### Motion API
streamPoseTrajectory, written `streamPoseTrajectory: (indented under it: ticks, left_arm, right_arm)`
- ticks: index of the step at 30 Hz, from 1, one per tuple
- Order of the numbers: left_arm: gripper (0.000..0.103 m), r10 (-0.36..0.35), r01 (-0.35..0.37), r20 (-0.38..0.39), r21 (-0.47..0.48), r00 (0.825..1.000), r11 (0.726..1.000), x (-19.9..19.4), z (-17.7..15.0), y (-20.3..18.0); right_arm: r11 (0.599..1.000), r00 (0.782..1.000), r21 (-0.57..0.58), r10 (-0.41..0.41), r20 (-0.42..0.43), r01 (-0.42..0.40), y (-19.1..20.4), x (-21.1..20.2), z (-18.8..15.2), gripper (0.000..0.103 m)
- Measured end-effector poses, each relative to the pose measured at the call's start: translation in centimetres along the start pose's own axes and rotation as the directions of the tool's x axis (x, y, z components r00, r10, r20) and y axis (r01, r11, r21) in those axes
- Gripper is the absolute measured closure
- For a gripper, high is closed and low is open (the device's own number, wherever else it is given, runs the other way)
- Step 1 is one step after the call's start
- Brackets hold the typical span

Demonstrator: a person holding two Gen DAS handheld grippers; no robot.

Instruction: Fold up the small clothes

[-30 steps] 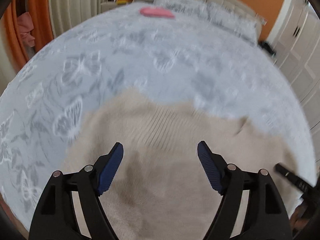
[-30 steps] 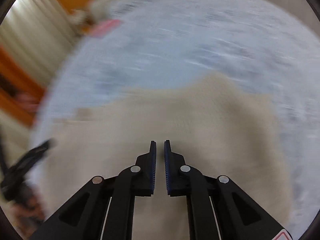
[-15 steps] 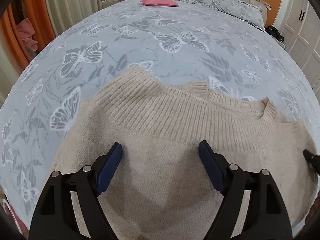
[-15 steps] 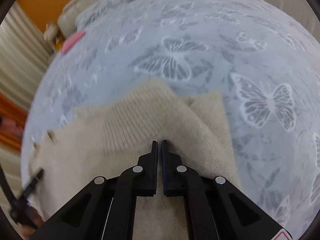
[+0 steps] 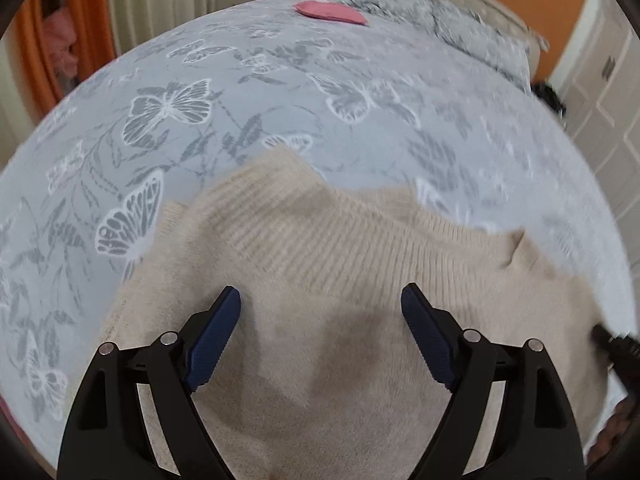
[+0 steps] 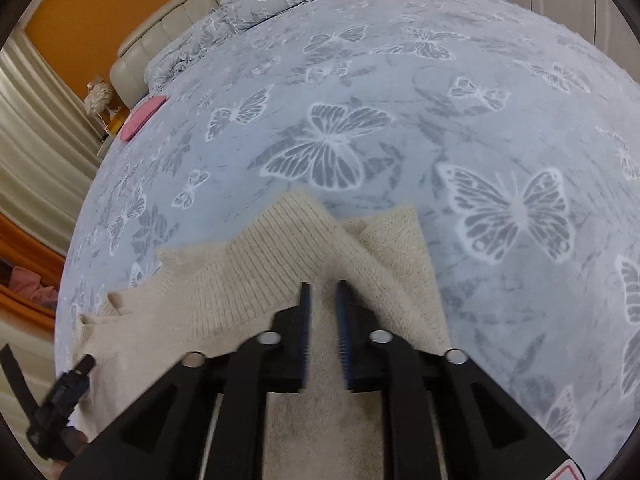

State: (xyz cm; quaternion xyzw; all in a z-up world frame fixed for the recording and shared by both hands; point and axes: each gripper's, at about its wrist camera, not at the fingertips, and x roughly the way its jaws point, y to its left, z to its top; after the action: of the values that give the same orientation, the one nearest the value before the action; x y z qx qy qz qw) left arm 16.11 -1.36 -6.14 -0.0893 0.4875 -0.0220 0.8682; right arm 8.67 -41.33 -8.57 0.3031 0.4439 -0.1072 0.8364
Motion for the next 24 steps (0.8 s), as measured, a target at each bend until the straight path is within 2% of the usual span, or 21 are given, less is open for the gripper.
streamPoseTrajectory:
  ticks: [4,8,10,11,12,14,17,21,22,24]
  left_arm:
    - [0.023,0.001,-0.001,-0.011,0.001,1.0,1.0,0.5,0.1,0.3]
    - [0.022,0.029,-0.028,-0.016,0.043,0.999,0.999,0.9,-0.2,-0.5]
    - [0.021,0.026,-0.026,-0.014,0.043,1.0,0.999,0.9,-0.2,-0.6]
    - [0.021,0.023,-0.023,-0.014,0.04,1.0,0.999,0.9,-0.2,-0.5]
    - [0.021,0.02,-0.02,-0.015,0.036,1.0,0.999,0.9,-0.2,-0.4]
    - [0.021,0.014,-0.014,-0.016,0.03,1.0,0.999,0.9,-0.2,-0.3]
    - [0.019,0.016,-0.015,-0.017,0.032,1.0,0.999,1.0,-0.2,-0.4]
    - [0.018,0.024,-0.023,-0.015,0.045,1.0,0.999,1.1,-0.3,-0.7]
    - [0.018,0.023,-0.022,-0.014,0.042,1.0,0.999,1.1,-0.3,-0.7]
    - [0.017,0.019,-0.019,-0.015,0.036,1.0,0.999,1.2,-0.2,-0.6]
  right_arm:
    - [1.0,1.0,-0.026,-0.005,-0.016,0.004,0.6,0.8,0.1,0.067]
    - [0.988,0.997,-0.133,-0.078,-0.002,0.077,2.1,1.1,-0.4,0.074]
    - [0.987,0.995,-0.13,-0.095,0.033,0.098,2.2,0.5,0.0,0.074]
    - [0.986,0.993,-0.127,-0.102,0.052,0.108,2.1,0.3,0.2,0.071]
    - [0.986,0.992,-0.122,-0.103,0.071,0.111,2.0,0.0,0.4,0.064]
    - [0.989,0.994,-0.118,-0.087,0.058,0.093,1.7,0.4,0.7,0.06]
    - [0.983,0.993,-0.139,-0.118,0.025,0.12,2.0,2.0,0.9,0.06]
    - [0.988,0.992,-0.112,-0.096,0.083,0.105,1.9,1.0,1.8,0.059]
    - [0.99,0.991,-0.105,-0.088,0.103,0.099,1.9,0.6,1.9,0.057]
    - [0.988,0.986,-0.096,-0.105,0.131,0.118,1.6,0.4,2.2,0.037]
